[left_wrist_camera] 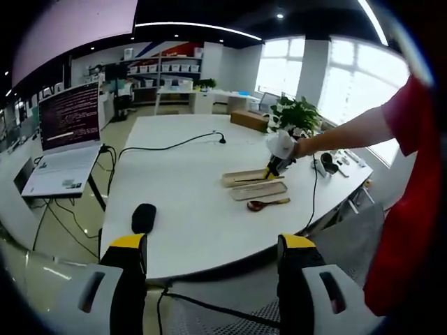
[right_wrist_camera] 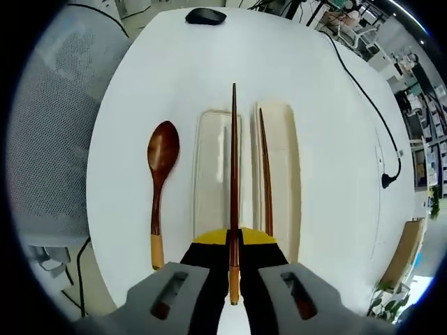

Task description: Arrange the utensils inside the cutlery case until each visible utensil rests in its matching compartment.

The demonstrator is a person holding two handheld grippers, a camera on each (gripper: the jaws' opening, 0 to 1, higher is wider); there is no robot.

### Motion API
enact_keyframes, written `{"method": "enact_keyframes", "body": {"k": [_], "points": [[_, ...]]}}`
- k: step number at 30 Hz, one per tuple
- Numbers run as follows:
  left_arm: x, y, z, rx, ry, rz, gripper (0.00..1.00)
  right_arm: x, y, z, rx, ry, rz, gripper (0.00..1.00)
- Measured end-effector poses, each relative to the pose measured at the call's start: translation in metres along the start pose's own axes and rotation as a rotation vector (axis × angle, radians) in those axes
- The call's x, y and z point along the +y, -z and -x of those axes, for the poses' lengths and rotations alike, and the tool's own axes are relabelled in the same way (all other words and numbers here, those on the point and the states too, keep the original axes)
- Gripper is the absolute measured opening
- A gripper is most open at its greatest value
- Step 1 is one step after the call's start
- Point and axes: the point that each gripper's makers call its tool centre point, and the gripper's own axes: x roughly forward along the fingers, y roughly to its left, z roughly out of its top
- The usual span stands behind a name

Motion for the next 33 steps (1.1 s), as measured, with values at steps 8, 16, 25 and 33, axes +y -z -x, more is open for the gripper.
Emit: {"method": "enact_keyframes", "body": {"k": [8, 16, 25, 33], "points": [[0.005, 0.001, -0.004, -0.010, 0.002, 0.025, 0.78, -0.019, 0.000, 0.010, 0.030, 0.006, 0.041, 0.01], [0.010, 0.000, -0.006, 0.003, -0.004, 0.026, 0.78, -0.031, 0.002, -0.007, 0.087, -0.026, 0.046, 0.01], [0.010, -0.003, -0.009, 0.015, -0.010, 0.020, 0.78, -0.037, -0.002, -0.017, 0.069, -0.064, 0.015, 0.01], [0.013, 0.000, -0.011, 0.023, -0.020, 0.034, 0.78, -0.040, 0.002, -0.025, 0.092, -0.069, 0.023, 0.01]]}}
